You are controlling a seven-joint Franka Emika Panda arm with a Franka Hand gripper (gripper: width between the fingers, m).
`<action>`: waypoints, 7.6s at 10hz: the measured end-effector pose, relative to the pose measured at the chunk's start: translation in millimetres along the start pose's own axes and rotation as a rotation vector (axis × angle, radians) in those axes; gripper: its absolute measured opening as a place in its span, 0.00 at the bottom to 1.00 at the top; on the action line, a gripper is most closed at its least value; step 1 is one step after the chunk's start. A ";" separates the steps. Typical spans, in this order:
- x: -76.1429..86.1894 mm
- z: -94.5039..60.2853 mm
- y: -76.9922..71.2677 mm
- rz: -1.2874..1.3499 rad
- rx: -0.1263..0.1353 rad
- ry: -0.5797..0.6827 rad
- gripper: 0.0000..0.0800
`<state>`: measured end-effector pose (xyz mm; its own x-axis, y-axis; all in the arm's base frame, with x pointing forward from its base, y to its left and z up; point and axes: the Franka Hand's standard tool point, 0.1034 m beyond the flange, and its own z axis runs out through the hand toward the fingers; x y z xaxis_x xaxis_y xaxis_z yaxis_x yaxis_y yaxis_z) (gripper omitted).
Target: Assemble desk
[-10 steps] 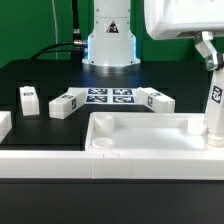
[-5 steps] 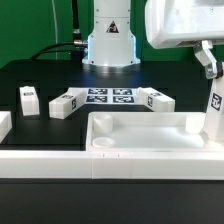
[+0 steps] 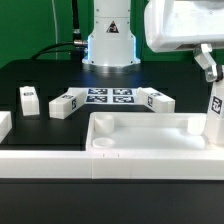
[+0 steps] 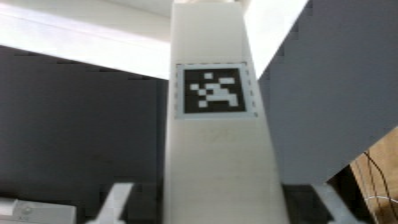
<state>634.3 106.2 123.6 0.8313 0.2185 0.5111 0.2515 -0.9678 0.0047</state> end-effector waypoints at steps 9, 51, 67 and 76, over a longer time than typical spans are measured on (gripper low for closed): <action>8.9 -13.6 2.2 -0.002 0.001 -0.015 0.81; -6.6 2.3 -0.6 0.656 -0.090 -0.456 0.37; -3.0 2.3 -11.7 0.410 -0.027 -0.495 0.81; -0.2 4.9 0.1 -0.410 0.107 -0.461 0.69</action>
Offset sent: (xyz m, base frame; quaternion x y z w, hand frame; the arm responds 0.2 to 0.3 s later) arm 0.0000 0.0000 0.0000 0.0000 0.0000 0.0000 1.0000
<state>636.6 106.7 119.3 0.7791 0.6237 0.0627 0.6236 -0.7814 0.0240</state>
